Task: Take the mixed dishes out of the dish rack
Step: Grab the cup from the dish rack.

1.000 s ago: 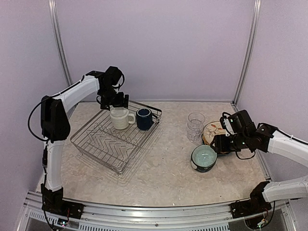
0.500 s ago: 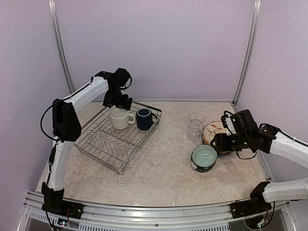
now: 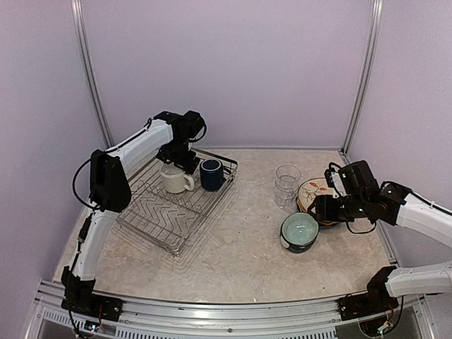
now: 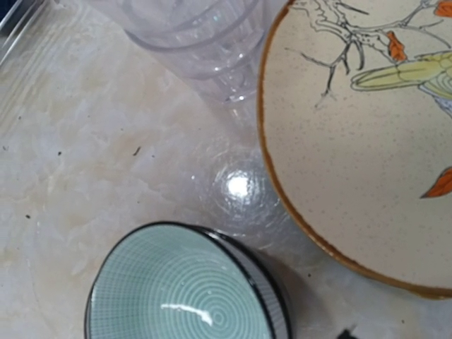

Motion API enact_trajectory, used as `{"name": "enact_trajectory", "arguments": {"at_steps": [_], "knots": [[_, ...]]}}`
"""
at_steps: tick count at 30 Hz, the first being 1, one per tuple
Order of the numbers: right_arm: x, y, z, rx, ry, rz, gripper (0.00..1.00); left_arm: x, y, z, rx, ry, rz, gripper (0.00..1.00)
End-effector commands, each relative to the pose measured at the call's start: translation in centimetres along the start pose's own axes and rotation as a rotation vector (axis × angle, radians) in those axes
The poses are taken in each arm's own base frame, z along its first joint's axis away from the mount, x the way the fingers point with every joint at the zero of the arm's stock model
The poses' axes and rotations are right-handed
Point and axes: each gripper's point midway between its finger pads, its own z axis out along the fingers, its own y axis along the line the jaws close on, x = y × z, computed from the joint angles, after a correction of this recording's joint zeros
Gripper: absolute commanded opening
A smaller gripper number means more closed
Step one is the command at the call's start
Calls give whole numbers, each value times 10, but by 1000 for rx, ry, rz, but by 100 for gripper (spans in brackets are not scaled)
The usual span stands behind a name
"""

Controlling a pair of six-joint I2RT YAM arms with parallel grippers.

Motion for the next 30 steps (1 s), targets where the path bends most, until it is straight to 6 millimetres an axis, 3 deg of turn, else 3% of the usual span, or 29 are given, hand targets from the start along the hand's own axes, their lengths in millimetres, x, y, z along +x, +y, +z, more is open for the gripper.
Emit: {"name": "enact_trajectory", "arguments": {"at_steps": [1, 8, 16, 24, 30], "knots": [[-3, 0, -4, -15, -22, 28, 66, 30, 4, -2, -29, 95, 18, 99], [1, 1, -2, -26, -12, 32, 66, 50, 16, -35, -23, 67, -50, 99], [2, 3, 0, -35, -7, 31, 66, 57, 16, -67, 46, -4, -133, 99], [4, 1, 1, -34, -7, 29, 66, 70, 10, -74, 152, 32, -307, 95], [5, -1, 2, -26, -10, 29, 66, 84, 0, -70, 195, 95, -557, 99]]}}
